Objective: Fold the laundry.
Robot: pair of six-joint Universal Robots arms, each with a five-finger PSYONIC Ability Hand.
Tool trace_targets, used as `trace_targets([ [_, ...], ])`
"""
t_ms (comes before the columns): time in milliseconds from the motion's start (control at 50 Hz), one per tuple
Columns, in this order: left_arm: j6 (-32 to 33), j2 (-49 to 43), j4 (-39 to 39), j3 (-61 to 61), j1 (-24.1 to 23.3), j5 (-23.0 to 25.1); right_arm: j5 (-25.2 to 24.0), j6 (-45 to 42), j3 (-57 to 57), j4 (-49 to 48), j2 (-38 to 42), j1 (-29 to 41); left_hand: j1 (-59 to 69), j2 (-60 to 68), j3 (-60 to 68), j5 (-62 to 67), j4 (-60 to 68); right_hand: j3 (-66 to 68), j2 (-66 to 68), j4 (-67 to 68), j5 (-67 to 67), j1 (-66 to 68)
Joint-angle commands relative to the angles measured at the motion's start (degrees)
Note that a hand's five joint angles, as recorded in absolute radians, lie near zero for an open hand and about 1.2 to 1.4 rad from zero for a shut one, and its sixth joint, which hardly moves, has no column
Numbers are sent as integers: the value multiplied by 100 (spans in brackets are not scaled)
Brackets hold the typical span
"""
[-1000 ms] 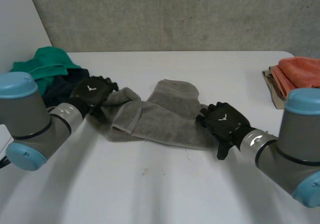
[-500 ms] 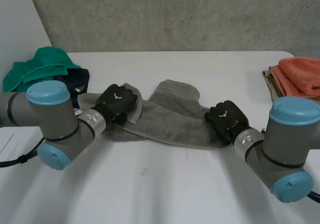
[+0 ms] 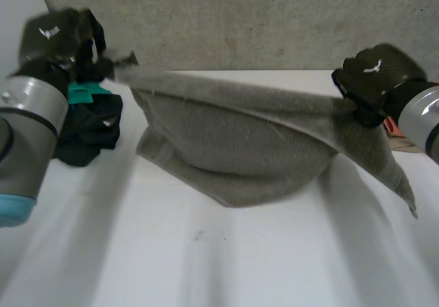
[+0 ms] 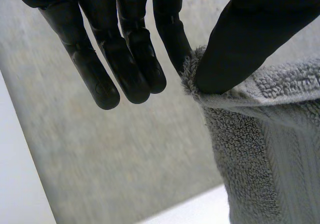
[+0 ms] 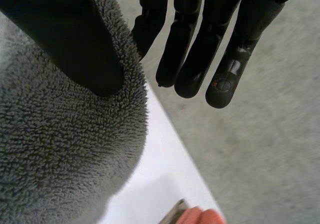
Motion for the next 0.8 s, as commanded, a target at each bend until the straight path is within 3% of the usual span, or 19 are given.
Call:
trace_targets([
  [20, 24, -1389, 103, 380, -88, -19, 151, 9, -531, -21, 1401, 41, 1431, 1140, 1174, 1446, 1138, 1216, 1245, 1184, 1424, 2006],
  [100, 33, -2225, 427, 1557, -123, -98, 467, 62, -1462, -380, 2034, 85, 1431, 1140, 1174, 1446, 1138, 1216, 1245, 1184, 1424, 2006],
  [160, 33, -2595, 849, 2673, -141, -239, 854, 44, -2298, -1337, 2439, 138, 1431, 1140, 1174, 1446, 1138, 1216, 1245, 1184, 1424, 2006],
  [260, -73, -2491, 2077, 3423, -193, -572, 1039, 62, -2721, -3435, 2247, 164, 1431, 1140, 1174, 1446, 1138, 1216, 1245, 1184, 1424, 2006],
  [300, -47, -2315, 2386, 3336, -290, -704, 987, 71, -2721, -3624, 2106, 173, 1431, 1140, 1174, 1446, 1138, 1216, 1245, 1184, 1424, 2006],
  [380, -55, -1586, 2722, 2529, -475, -837, 750, 80, -2608, -3187, 1790, 164, 1431, 1140, 1174, 1446, 1138, 1216, 1245, 1184, 1424, 2006],
  [540, -55, -137, 2749, 323, -501, -574, 178, 281, -1616, -1974, 982, 68, 1431, 1140, 1174, 1446, 1138, 1216, 1245, 1184, 1424, 2006],
  [700, -73, 761, 2661, -505, -519, -512, -67, 396, -1297, -1244, 146, -222, 1431, 1140, 1174, 1446, 1138, 1216, 1245, 1184, 1424, 2006],
  [800, -90, 832, 2424, -760, -545, -520, -297, 387, -1368, -865, 181, -354, 1431, 1140, 1174, 1446, 1138, 1216, 1245, 1184, 1424, 2006],
])
